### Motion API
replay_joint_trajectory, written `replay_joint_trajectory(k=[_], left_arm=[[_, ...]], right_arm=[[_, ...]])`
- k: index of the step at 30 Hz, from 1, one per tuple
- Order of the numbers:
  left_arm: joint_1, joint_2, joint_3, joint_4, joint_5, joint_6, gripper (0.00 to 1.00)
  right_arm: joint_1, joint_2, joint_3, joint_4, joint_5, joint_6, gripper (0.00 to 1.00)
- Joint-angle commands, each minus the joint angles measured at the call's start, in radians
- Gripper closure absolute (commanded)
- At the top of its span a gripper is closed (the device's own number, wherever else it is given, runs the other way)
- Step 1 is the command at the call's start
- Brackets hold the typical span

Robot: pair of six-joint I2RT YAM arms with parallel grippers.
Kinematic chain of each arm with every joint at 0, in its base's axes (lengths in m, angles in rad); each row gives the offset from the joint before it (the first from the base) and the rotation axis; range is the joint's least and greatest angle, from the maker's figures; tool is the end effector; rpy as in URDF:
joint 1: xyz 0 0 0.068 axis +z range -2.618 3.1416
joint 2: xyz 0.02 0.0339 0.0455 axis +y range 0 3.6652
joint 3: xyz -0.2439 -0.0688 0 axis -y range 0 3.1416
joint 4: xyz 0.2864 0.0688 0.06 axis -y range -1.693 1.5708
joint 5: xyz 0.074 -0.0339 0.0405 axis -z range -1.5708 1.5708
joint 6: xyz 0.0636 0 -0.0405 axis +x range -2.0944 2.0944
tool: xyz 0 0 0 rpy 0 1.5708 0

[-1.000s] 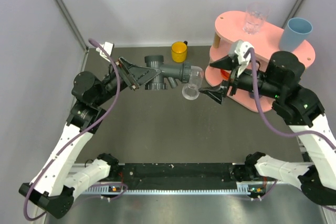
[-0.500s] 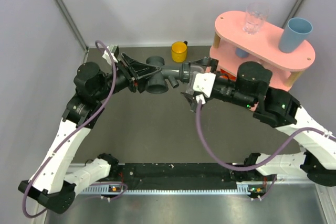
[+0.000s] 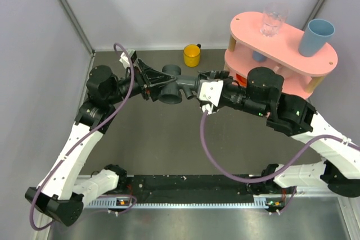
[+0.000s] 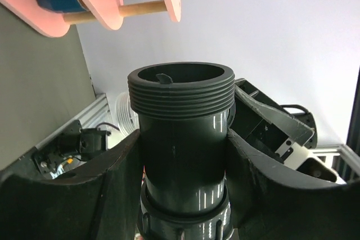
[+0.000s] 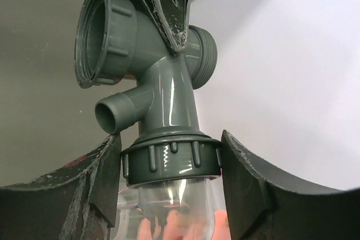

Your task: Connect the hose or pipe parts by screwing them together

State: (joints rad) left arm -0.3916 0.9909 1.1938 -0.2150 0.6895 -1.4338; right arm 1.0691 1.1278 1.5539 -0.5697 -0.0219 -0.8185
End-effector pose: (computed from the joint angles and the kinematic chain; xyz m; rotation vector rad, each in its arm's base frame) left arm 0.2414 -0.1434 0.4325 -0.3532 1.9388 -1.8596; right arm 0.1371 0.2528 0.4872 -1.4012 0.9951 0.2046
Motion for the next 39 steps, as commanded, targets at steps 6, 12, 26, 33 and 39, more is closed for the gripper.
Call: replay_joint_trajectory(k=[6, 12, 26, 33, 39], left_arm=[[0.011, -0.084, -0.141, 0.607, 0.077, 0.416, 1.00], [0.005, -0.184, -0.370, 0.930, 0.192, 0.715, 1.00], [0.003, -0.225, -0.416, 0.928, 0.139, 0.766, 1.00], [0.005, -0.204, -0.332, 0.754, 0.000, 0.606, 1.00], [0.005, -0.140, -0.076, 0.275, -0.073, 0.443, 1.00]], right_arm=[[-0.090, 0.029, 0.058, -0.036, -0.205, 0.416, 0.99], [-0.285, 0.044, 0.046, -0.027, -0.605, 0.723, 0.99], [-0.363, 0.059, 0.023, -0.032, -0.678, 0.920, 0.93], [-0.368, 0.032, 0.060, -0.055, -0.564, 0.902, 0.34], [-0.353, -0.080, 0.037, -0.045, -0.428, 0.611, 0.01]])
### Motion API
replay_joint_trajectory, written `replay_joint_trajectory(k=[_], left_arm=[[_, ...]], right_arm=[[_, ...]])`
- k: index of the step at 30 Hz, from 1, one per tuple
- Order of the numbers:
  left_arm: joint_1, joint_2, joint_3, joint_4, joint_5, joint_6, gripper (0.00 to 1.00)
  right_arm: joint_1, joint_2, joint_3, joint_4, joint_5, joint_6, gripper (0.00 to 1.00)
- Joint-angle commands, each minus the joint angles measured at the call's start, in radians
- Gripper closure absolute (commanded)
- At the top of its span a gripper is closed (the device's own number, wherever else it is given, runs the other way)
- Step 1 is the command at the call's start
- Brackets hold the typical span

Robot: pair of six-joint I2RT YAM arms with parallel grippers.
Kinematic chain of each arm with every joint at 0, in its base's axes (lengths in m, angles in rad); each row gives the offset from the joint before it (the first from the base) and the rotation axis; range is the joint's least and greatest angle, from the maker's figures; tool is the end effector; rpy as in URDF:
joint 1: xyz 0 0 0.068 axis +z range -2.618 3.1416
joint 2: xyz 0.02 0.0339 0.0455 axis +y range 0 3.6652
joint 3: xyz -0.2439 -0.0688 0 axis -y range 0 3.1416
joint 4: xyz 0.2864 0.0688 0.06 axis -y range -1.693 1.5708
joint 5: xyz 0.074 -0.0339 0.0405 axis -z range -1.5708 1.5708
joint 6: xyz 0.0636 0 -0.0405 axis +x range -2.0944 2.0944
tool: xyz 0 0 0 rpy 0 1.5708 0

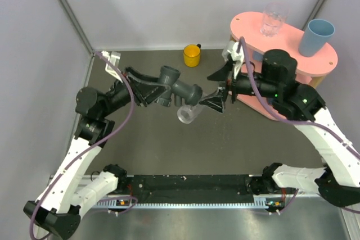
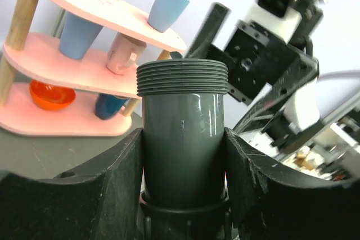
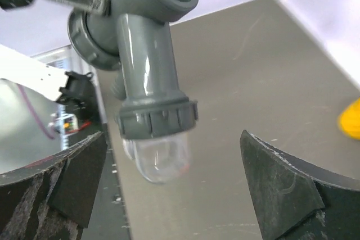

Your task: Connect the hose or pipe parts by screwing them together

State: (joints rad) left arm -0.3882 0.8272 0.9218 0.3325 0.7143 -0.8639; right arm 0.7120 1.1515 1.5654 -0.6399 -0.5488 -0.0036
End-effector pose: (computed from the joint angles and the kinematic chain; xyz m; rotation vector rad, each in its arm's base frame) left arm 0.2114 -0.1315 0.4304 0.3973 1.3431 -1.4696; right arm 0.1932 0.2105 0.4777 -1.0251 1.5706 0.9886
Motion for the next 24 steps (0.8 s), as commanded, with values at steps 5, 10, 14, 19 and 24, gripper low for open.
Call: replay_joint_trajectory(k=[5, 10, 14, 19, 24], left_arm=[[0.002, 0.070, 0.370, -0.530, -0.145, -0.234, 1.00], [0.002, 0.062, 0.379, -0.599, -0.183, -0.371, 1.00], [0.002, 0.043, 0.384, -0.656, -0.223, -0.440, 1.00], [0.002, 0.024, 0.394, -0.705, -0.274, -0.461, 1.00], [0.002, 0.015, 0.381, -0.724, -0.280, -0.498, 1.00]], right_arm=[[0.115, -0.161, -0.011, 0.100, 0.329, -0.447, 0.01], [0.303, -0.116, 0.021, 0.114, 0.524, -0.568, 0.01], [0.408, -0.055, 0.045, 0.117, 0.616, -0.581, 0.01], [0.478, 0.008, 0.071, 0.120, 0.656, -0.561, 0.01], [0.504, 0.019, 0.053, 0.117, 0.694, -0.529, 0.01]])
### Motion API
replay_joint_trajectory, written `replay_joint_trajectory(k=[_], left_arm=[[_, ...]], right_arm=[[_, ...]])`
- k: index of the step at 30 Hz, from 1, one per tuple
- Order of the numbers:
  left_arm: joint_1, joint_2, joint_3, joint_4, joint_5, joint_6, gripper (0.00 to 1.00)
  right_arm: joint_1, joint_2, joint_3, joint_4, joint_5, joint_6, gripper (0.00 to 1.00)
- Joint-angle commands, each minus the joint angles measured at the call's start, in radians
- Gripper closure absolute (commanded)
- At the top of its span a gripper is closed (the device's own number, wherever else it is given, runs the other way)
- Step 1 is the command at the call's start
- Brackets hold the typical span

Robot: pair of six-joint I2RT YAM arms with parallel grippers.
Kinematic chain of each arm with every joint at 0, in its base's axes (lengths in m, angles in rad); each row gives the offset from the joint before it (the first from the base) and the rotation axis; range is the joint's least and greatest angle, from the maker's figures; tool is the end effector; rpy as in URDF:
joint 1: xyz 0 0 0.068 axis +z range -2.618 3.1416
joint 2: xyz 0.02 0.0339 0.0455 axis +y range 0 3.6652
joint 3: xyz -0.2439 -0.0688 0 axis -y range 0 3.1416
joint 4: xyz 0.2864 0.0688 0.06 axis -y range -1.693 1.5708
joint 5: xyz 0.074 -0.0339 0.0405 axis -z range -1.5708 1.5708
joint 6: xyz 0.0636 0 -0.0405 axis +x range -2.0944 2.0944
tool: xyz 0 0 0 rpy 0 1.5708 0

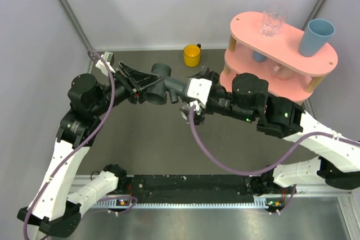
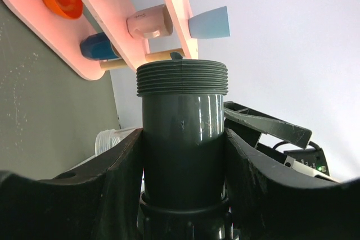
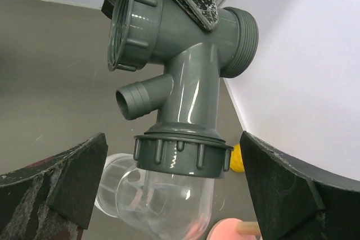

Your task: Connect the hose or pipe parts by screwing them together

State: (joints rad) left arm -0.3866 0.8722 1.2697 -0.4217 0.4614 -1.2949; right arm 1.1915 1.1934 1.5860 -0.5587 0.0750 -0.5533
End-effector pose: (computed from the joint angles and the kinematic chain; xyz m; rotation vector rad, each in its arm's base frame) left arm 0.2069 -0.1148 0.4633 -0.4236 1.8193 -1.6095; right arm 0.1182 0.2837 0.4825 -1.3065 1.1695 0.4029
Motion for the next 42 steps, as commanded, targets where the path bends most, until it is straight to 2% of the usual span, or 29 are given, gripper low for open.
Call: replay_joint_trajectory(k=[1, 5, 11, 16, 17, 19, 20, 22, 23, 26, 27, 28, 29, 31, 32, 34, 38, 42], left_arm=[[0.000, -0.032, 0.028, 0.031, -0.027, -0.072, 1.00], [0.000, -0.038, 0.020, 0.031, -0.026, -0.095, 1.00], [0.000, -0.051, -0.006, 0.066, -0.003, -0.118, 1.00], [0.000, -0.062, -0.052, 0.104, 0.031, -0.164, 1.00], [0.000, -0.062, -0.053, 0.104, 0.029, -0.161, 1.00], [0.000, -0.074, -0.065, 0.106, 0.025, -0.167, 1.00], [0.000, -0.076, -0.069, 0.107, 0.025, -0.170, 1.00], [0.000, -0.084, -0.081, 0.129, 0.028, -0.158, 1.00], [0.000, -0.091, -0.095, 0.205, 0.033, -0.144, 1.00], [0.000, -0.133, -0.234, 0.508, 0.098, -0.019, 1.00], [-0.001, -0.143, -0.281, 0.726, 0.153, 0.021, 1.00], [-0.001, -0.165, -0.362, 0.794, 0.177, 0.119, 1.00], [-0.001, -0.173, -0.389, 0.828, 0.198, 0.172, 1.00], [-0.003, -0.186, -0.449, 0.891, 0.271, 0.324, 1.00], [-0.005, -0.190, -0.466, 0.914, 0.295, 0.366, 1.00], [-0.009, -0.194, -0.506, 0.986, 0.350, 0.461, 1.00], [-0.011, -0.190, -0.555, 1.155, 0.396, 0.539, 1.00], [-0.012, -0.165, -0.541, 1.157, 0.402, 0.595, 1.00]], right_arm=[[0.025, -0.023, 0.028, 0.034, 0.077, 0.021, 0.02], [0.025, -0.032, -0.007, 0.034, 0.100, 0.009, 0.14], [0.026, -0.018, -0.001, 0.049, 0.108, 0.019, 0.21], [0.025, 0.012, 0.003, 0.075, 0.085, 0.021, 0.20], [0.025, 0.015, 0.003, 0.079, 0.085, 0.020, 0.25], [0.025, 0.018, 0.003, 0.085, 0.091, 0.023, 0.42], [0.025, 0.018, 0.002, 0.089, 0.095, 0.024, 0.61], [0.025, 0.017, 0.002, 0.089, 0.098, 0.047, 0.74], [0.008, 0.014, 0.006, 0.091, 0.091, 0.071, 0.82], [-0.116, 0.000, 0.035, 0.089, -0.155, 0.222, 0.92], [-0.145, 0.002, 0.049, 0.082, -0.205, 0.257, 0.94], [-0.171, 0.005, 0.083, 0.072, -0.249, 0.315, 0.96], [-0.232, 0.018, 0.103, 0.065, -0.349, 0.343, 1.00], [-0.295, 0.038, 0.155, 0.033, -0.438, 0.450, 1.00], [-0.325, 0.050, 0.169, 0.023, -0.539, 0.485, 1.00], [-0.377, 0.066, 0.174, 0.017, -0.612, 0.580, 1.00], [-0.426, 0.080, 0.166, 0.022, -0.777, 0.690, 1.00], [-0.501, 0.100, 0.163, 0.028, -0.883, 0.796, 1.00]])
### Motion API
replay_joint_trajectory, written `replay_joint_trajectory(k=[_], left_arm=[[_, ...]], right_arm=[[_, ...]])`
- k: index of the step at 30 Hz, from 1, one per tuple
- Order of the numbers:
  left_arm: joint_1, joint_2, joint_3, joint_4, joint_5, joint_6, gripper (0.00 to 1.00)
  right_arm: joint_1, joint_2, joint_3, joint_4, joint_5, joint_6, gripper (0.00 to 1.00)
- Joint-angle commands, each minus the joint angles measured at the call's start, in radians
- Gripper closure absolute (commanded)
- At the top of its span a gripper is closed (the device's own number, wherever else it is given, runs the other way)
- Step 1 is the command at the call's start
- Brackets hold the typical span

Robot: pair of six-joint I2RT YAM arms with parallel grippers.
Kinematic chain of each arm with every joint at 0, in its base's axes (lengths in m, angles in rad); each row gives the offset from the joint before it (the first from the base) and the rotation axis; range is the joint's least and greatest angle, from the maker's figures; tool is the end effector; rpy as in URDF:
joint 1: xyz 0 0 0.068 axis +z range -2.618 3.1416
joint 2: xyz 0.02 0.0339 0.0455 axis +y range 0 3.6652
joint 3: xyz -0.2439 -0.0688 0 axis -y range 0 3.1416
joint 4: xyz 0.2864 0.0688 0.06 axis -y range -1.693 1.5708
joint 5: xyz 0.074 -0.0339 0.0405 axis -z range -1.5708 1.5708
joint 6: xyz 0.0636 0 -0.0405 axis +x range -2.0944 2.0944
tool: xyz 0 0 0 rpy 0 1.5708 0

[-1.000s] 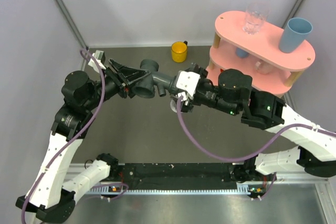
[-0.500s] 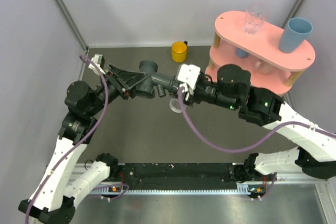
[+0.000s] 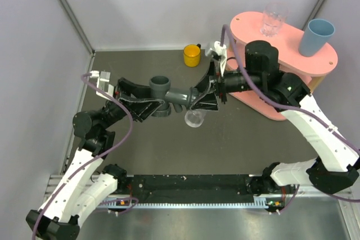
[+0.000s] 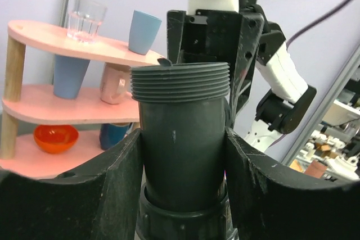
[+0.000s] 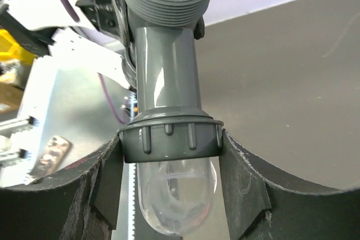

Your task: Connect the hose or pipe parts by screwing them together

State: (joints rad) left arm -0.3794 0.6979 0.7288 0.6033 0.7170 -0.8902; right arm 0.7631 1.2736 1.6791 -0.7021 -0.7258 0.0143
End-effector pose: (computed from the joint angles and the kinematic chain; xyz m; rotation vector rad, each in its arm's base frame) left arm 0.1849 -0.1187 0.4113 0.4587 1.1413 -1.4570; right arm 0.1908 0.2409 0.4793 -1.1889 1.5693 1.1976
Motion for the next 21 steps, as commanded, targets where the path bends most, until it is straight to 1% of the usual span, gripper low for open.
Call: replay_joint_trajectory(k=[1, 2, 3, 4, 5, 6, 7, 8, 9, 10, 11, 12, 13, 15, 17, 18, 20, 21], left_arm=[[-0.019, 0.012, -0.002, 0.128, 0.141, 0.191, 1.00], [-0.019, 0.015, -0.003, 0.115, 0.109, 0.186, 1.00], [-0.019, 0.014, -0.005, 0.099, 0.082, 0.165, 1.00], [-0.019, 0.021, -0.005, 0.095, 0.062, 0.145, 1.00], [-0.019, 0.023, 0.000, 0.073, 0.015, 0.120, 1.00], [-0.019, 0.031, 0.018, 0.060, -0.007, 0.061, 1.00], [-0.019, 0.035, 0.029, 0.050, -0.028, 0.030, 1.00], [-0.021, 0.034, 0.043, 0.032, -0.063, -0.008, 1.00], [-0.023, 0.037, 0.059, 0.020, -0.115, -0.083, 1.00], [-0.026, 0.035, 0.064, 0.019, -0.135, -0.111, 1.00], [-0.033, 0.034, 0.078, 0.019, -0.154, -0.134, 1.00], [-0.033, 0.032, 0.086, -0.009, -0.187, -0.165, 1.00], [-0.035, 0.029, 0.092, -0.017, -0.201, -0.177, 1.00], [-0.035, 0.029, 0.107, -0.033, -0.227, -0.205, 1.00], [-0.035, 0.031, 0.115, -0.039, -0.238, -0.225, 1.00], [-0.035, 0.029, 0.118, -0.049, -0.244, -0.242, 1.00], [-0.035, 0.029, 0.119, -0.098, -0.278, -0.266, 1.00], [-0.035, 0.025, 0.123, -0.118, -0.293, -0.304, 1.00]], right_arm=[[-0.099, 0.018, 0.067, 0.170, -0.089, 0.242, 1.00], [-0.110, 0.017, 0.061, 0.168, -0.087, 0.246, 0.96], [-0.117, 0.010, 0.054, 0.164, -0.078, 0.246, 0.89], [-0.129, 0.000, 0.045, 0.158, -0.063, 0.231, 0.79], [-0.128, -0.011, 0.039, 0.139, -0.022, 0.221, 0.74], [-0.128, -0.023, 0.031, 0.130, 0.003, 0.202, 0.68], [-0.130, -0.036, 0.010, 0.122, 0.026, 0.169, 0.54], [-0.130, -0.066, -0.001, 0.118, 0.073, 0.152, 0.49], [-0.128, -0.080, -0.015, 0.104, 0.094, 0.119, 0.46], [-0.128, -0.092, -0.033, 0.096, 0.109, 0.105, 0.39], [-0.128, -0.111, -0.039, 0.090, 0.136, 0.092, 0.34], [-0.130, -0.117, -0.047, 0.076, 0.146, 0.066, 0.31], [-0.128, -0.123, -0.058, 0.072, 0.154, 0.052, 0.25], [-0.128, -0.137, -0.071, 0.064, 0.184, 0.027, 0.21], [-0.130, -0.140, -0.071, 0.061, 0.203, 0.021, 0.20], [-0.130, -0.138, -0.068, 0.061, 0.206, 0.010, 0.18], [-0.130, -0.140, -0.064, 0.061, 0.213, -0.003, 0.15], [-0.128, -0.151, -0.062, 0.062, 0.213, -0.048, 0.12]])
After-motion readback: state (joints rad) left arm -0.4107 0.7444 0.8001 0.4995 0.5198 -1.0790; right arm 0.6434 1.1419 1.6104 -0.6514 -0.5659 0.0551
